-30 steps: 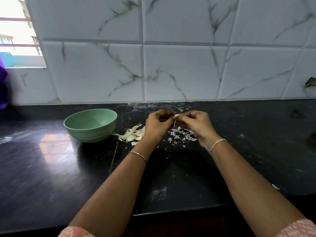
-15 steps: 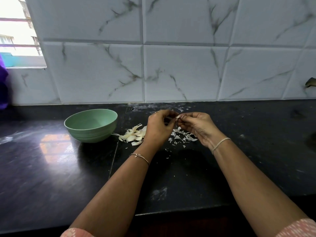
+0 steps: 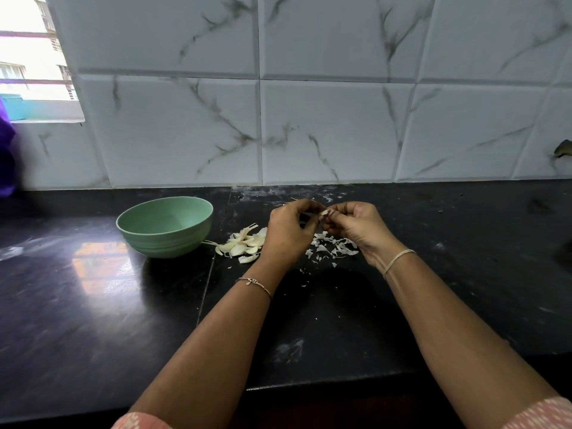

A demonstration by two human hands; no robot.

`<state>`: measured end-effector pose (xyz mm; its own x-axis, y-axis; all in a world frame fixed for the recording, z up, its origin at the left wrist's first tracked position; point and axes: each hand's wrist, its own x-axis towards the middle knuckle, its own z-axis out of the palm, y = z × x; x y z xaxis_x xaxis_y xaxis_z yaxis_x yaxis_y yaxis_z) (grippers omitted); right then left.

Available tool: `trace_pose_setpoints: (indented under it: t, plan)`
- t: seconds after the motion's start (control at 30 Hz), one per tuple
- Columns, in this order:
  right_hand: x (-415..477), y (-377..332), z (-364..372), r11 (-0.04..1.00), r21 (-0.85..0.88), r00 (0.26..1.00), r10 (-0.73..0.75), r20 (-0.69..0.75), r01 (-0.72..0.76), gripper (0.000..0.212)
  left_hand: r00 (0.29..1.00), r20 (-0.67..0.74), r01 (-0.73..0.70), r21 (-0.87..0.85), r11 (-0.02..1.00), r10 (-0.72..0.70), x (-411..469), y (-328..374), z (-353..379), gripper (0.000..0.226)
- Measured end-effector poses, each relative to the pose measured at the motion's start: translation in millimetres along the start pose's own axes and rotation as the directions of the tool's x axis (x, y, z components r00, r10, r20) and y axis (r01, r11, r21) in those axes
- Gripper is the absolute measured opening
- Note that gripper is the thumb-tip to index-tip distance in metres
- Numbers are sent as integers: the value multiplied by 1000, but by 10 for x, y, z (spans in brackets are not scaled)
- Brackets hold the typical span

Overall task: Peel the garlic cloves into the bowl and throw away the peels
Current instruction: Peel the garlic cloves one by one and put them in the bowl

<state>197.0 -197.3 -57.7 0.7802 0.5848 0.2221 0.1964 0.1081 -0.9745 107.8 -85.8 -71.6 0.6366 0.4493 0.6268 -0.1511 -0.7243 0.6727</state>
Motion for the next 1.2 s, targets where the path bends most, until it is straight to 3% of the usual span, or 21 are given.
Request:
trace_pose_setpoints:
  t: [0.33, 0.47, 0.53, 0.6, 0.67, 0.73, 0.8, 0.9, 1.03, 1.2]
  plan:
    - [22, 64, 92, 943, -322, 992, -114, -56, 90, 9, 1000, -1, -12, 46, 999, 12, -7, 39, 22, 22]
    - [20, 55, 100, 909, -402, 986, -152, -72, 111, 13, 998, -43, 53, -64, 997, -56, 9, 39, 34, 14]
    - [17, 47, 60, 795, -595, 980, -192, -56, 122, 9, 991, -57, 109, -145, 983, -118, 19, 43, 48, 12]
    - [7, 49, 4, 604, -789, 975, -222, -28, 115, 5, 976, -63, 185, -279, 942, -210, 54, 34, 45, 10]
    - [7, 64, -59, 469, -877, 971, -239, -15, 102, 7, 946, -10, 277, -494, 824, -324, 86, 27, 17, 10]
    - [10, 78, -122, 421, -901, 968, -250, -5, 104, 11, 908, 100, 365, -663, 653, -406, 87, 45, -15, 12]
    - [4, 68, -163, 421, -899, 966, -257, 6, 118, 12, 885, 185, 418, -721, 553, -428, 74, 57, -32, 12]
    - [-19, 31, -179, 426, -897, 963, -268, -5, 114, 9, 858, 256, 473, -732, 492, -445, 71, 60, -38, 17]
    - [-22, 32, -160, 483, -860, 959, -281, 29, 167, 28, 842, 277, 513, -678, 526, -464, 84, 51, -25, 19]
    - [-5, 37, -149, 606, -738, 926, -370, 69, 298, 2, 849, 257, 509, -631, 586, -461, 75, 11, 25, 2]
